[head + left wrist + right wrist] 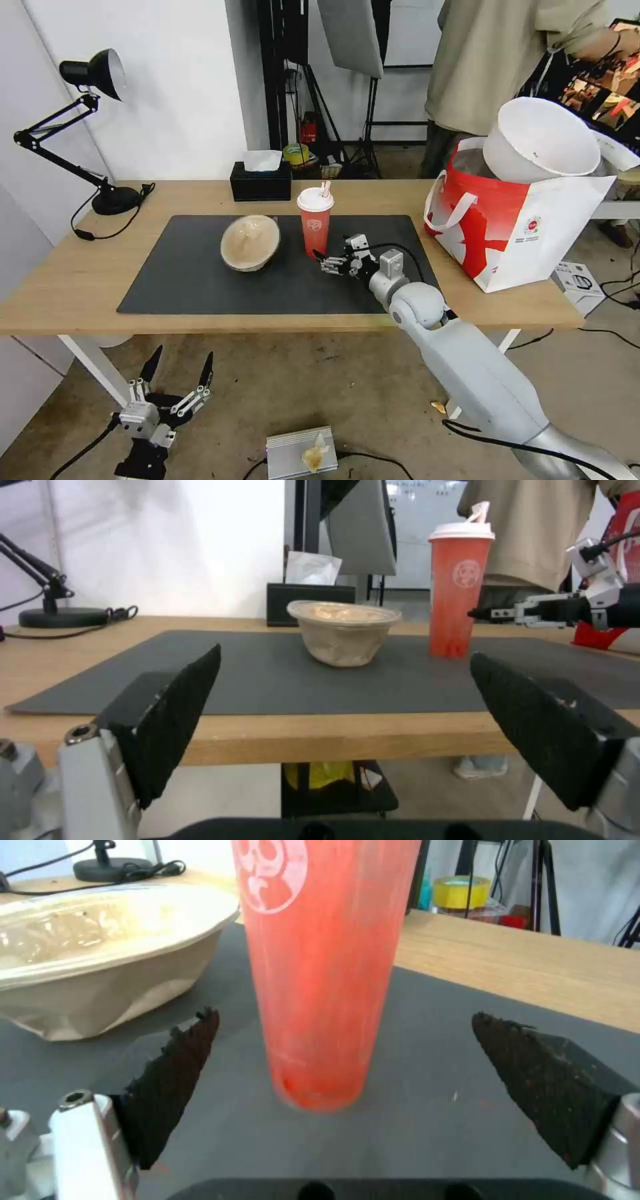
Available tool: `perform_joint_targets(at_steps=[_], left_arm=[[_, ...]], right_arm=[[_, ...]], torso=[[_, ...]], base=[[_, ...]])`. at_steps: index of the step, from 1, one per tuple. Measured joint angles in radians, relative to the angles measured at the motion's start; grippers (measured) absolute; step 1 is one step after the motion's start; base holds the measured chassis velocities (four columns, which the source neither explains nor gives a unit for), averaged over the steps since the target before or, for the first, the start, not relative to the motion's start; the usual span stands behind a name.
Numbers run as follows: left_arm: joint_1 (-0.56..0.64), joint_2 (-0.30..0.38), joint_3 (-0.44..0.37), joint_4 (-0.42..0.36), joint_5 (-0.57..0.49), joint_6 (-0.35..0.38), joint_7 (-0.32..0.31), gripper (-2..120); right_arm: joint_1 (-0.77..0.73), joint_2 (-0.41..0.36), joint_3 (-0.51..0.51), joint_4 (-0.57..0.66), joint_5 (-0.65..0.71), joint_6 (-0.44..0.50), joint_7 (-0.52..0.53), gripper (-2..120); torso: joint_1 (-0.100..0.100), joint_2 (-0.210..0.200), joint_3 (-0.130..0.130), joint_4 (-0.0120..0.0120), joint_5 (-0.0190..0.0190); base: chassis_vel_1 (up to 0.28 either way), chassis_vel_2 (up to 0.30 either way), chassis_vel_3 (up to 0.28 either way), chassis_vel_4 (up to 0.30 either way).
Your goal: Pick up the trash from the table and place it into the takeout bag.
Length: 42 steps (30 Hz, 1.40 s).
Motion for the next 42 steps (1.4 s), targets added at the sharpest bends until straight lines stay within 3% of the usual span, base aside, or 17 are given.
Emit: perform_joint_targets(at_steps=[42], left_arm=[[-0.019, 0.0, -0.017, 0.027, -0.012, 0.017, 0.009, 100]], right_arm=[[0.092, 0.104, -0.038, -0.193, -0.06, 0.049, -0.009, 97]], torso=[[0.0, 0.0, 0.0, -0.0001, 0.0]], base=[[0.0, 0.0, 0.0, 0.0]])
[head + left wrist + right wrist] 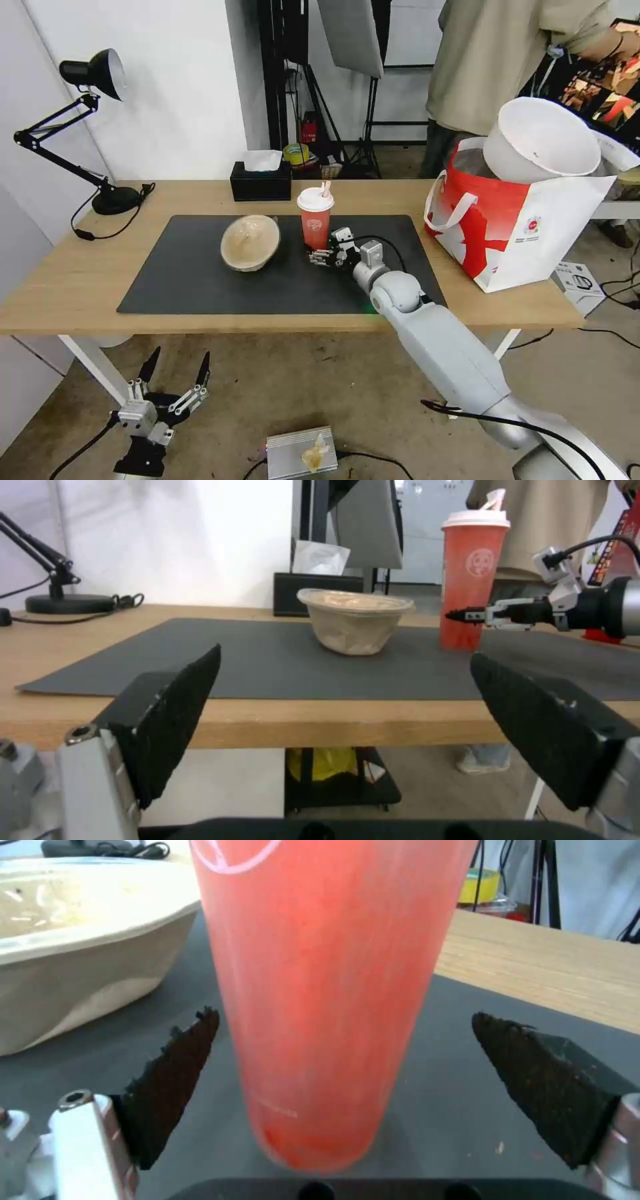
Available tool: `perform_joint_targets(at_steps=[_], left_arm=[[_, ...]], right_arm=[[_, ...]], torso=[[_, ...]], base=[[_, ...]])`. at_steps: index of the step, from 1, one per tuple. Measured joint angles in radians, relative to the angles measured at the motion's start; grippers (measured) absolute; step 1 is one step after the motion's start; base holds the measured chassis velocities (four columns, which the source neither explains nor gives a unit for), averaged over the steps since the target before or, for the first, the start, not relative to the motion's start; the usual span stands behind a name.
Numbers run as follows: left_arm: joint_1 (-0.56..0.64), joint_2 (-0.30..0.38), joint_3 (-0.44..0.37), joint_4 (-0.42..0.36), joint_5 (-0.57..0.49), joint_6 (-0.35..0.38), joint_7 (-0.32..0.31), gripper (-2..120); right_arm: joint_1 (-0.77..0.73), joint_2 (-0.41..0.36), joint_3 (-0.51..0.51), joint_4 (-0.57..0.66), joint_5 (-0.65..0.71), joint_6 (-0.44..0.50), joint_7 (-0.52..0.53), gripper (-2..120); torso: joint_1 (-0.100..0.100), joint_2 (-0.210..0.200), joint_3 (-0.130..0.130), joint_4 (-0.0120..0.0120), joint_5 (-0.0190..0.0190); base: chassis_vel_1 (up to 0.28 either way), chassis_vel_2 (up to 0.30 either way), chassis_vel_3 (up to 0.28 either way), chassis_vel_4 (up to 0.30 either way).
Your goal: Pick up the trash from the table and place it into the takeout bag.
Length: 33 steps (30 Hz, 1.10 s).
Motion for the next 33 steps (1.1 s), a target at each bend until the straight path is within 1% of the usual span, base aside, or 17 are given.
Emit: perform_joint_targets(at_steps=[10, 20, 28, 33], left_arm=[[-0.004, 0.0, -0.001, 0.007, 0.0, 0.0, 0.002, 100], [-0.005, 0.0, -0.003, 0.013, -0.004, -0.001, 0.019, 100], [-0.006, 0.0, -0.003, 0.013, -0.005, -0.001, 0.02, 100], [-0.005, 0.001, -0.011, 0.013, -0.006, -0.001, 0.02, 100]], right_arm=[[0.012, 0.029, 0.009, -0.045, -0.023, 0.015, -0.002, 97], [0.015, 0.033, 0.014, -0.052, -0.027, 0.02, -0.002, 97], [0.015, 0.027, 0.015, -0.052, -0.027, 0.021, 0.0, 97], [0.027, 0.039, 0.012, -0.072, -0.032, 0.03, -0.001, 96]], torso=[[0.0, 0.0, 0.0, 0.0001, 0.0], [0.0, 0.0, 0.0, 0.0001, 0.0001], [0.0, 0.0, 0.0, 0.0, 0.0], [0.0, 0.0, 0.0, 0.0, 0.0001]], base=[[0.0, 0.0, 0.0, 0.0], [0.0, 0.0, 0.0, 0.0], [0.0, 0.0, 0.0, 0.0], [0.0, 0.0, 0.0, 0.0]])
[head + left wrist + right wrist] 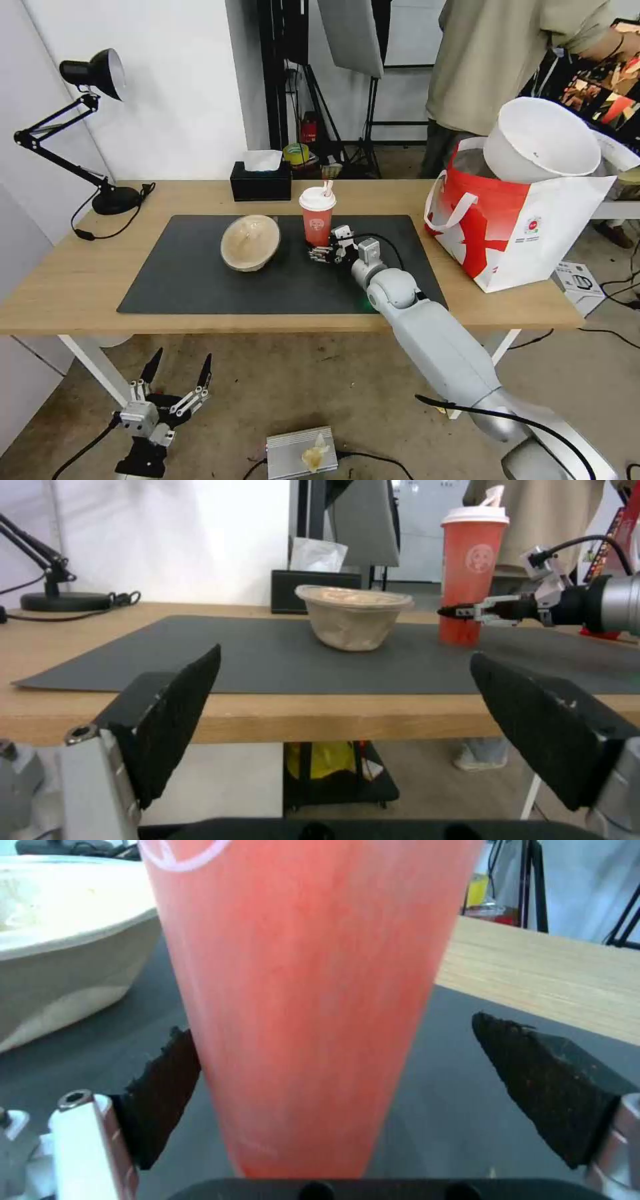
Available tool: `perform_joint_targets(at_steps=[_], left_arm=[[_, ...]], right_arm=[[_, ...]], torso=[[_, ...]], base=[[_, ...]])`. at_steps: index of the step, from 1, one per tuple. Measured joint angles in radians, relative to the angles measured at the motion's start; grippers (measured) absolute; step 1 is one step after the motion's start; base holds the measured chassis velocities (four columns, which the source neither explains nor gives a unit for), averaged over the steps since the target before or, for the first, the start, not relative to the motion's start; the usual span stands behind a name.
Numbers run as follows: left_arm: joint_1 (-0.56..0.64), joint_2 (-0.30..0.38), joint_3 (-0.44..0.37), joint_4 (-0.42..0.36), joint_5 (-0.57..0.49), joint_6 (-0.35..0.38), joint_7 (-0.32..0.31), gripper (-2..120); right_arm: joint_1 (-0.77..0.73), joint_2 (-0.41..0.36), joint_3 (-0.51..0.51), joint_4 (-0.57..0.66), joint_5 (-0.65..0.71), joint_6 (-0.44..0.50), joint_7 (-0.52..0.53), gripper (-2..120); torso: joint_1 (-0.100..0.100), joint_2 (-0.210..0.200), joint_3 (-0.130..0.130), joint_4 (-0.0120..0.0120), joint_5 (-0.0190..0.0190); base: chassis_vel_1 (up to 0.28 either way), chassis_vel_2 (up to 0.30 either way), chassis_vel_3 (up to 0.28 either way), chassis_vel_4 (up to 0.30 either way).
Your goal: Pick up the trash from the table and place it into the takeout bag.
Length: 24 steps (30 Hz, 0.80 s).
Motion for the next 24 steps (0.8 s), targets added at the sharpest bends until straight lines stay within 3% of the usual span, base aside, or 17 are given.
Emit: perform_joint_targets(at_steps=[2, 8, 18, 24], left_arm=[[0.0, 0.0, -0.001, 0.0, 0.0, 0.0, 0.0, 100], [0.003, -0.001, -0.005, -0.002, -0.001, -0.001, 0.0, 100], [0.006, 0.0, -0.005, -0.005, -0.001, -0.002, 0.001, 100], [0.007, 0.0, -0.005, -0.005, -0.001, -0.002, 0.001, 100]], right_arm=[[0.001, 0.002, 0.0, -0.003, -0.002, 0.001, 0.0, 96], [0.005, 0.01, 0.0, -0.012, -0.011, 0.008, -0.001, 76], [-0.003, 0.005, 0.0, -0.003, -0.01, 0.008, 0.002, 36], [-0.004, 0.004, 0.0, -0.001, -0.01, 0.008, 0.004, 24]], torso=[[0.0, 0.0, 0.0, 0.0, 0.0], [0.0, 0.0, 0.0, 0.0, 0.0], [0.0, 0.0, 0.0, -0.0001, 0.0], [0.0, 0.0, 0.0, 0.0, 0.0]], base=[[0.0, 0.0, 0.0, 0.0], [0.0, 0.0, 0.0, 0.0], [0.0, 0.0, 0.0, 0.0], [0.0, 0.0, 0.0, 0.0]])
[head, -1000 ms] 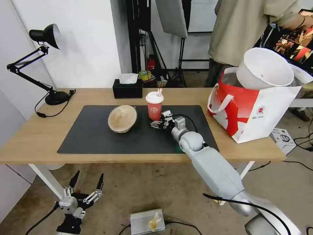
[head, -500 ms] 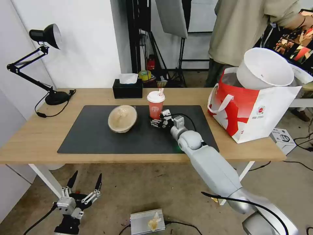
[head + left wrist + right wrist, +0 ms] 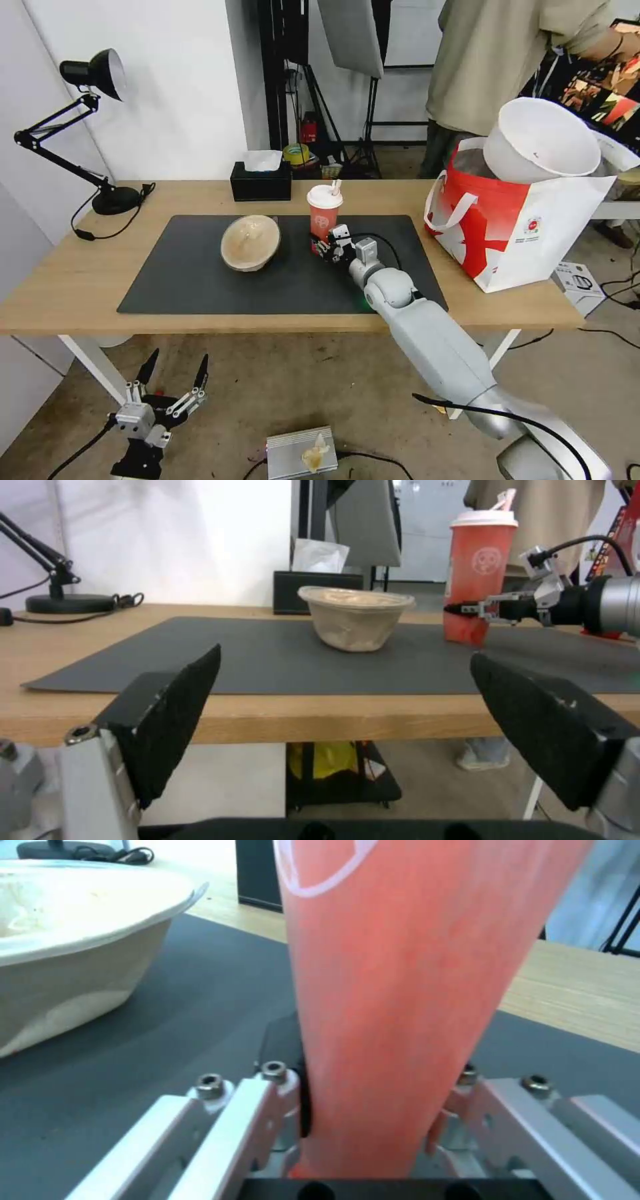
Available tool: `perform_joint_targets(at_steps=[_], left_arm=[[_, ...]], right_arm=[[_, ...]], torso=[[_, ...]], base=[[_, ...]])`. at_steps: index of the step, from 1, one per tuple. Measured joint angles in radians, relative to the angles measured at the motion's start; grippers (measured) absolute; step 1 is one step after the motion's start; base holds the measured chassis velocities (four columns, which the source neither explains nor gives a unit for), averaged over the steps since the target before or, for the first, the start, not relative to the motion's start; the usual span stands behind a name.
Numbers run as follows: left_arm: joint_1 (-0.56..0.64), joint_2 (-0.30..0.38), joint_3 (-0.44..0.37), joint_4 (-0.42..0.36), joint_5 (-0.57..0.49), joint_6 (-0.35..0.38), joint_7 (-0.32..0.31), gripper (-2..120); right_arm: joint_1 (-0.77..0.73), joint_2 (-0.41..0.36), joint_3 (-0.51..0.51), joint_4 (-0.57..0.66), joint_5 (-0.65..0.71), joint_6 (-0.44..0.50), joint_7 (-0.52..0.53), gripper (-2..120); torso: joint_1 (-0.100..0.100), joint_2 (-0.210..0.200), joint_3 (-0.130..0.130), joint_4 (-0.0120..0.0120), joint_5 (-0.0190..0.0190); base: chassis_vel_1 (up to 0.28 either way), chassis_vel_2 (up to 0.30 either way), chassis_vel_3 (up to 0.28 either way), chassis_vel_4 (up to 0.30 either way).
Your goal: Pick up the trash from the table and place it into the takeout bag.
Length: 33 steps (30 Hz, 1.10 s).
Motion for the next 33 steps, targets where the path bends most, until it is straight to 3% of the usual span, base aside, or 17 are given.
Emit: perform_joint_targets(at_steps=[8, 14, 33], left_arm=[[-0.001, 0.001, -0.002, -0.002, -0.004, 0.0, 0.0, 100], [-0.002, 0.001, -0.005, -0.004, -0.01, 0.0, 0.0, 100], [-0.004, 0.012, -0.017, -0.021, -0.021, 0.0, 0.0, 100]], right_arm=[[0.002, -0.022, -0.009, 0.028, 0.016, -0.007, 0.02, 3], [0.021, -0.05, -0.028, 0.063, 0.047, -0.02, 0.041, 3], [0.137, -0.273, -0.098, 0.363, 0.256, -0.111, 0.14, 3]], torso=[[0.0, 0.0, 0.0, -0.0001, 0.0], [0.0, 0.0, 0.0, 0.0, 0.0], [0.0, 0.0, 0.0, 0.0001, 0.0002]], base=[[0.0, 0.0, 0.0, 0.0], [0.0, 0.0, 0.0, 0.0], [0.0, 0.0, 0.0, 0.0]])
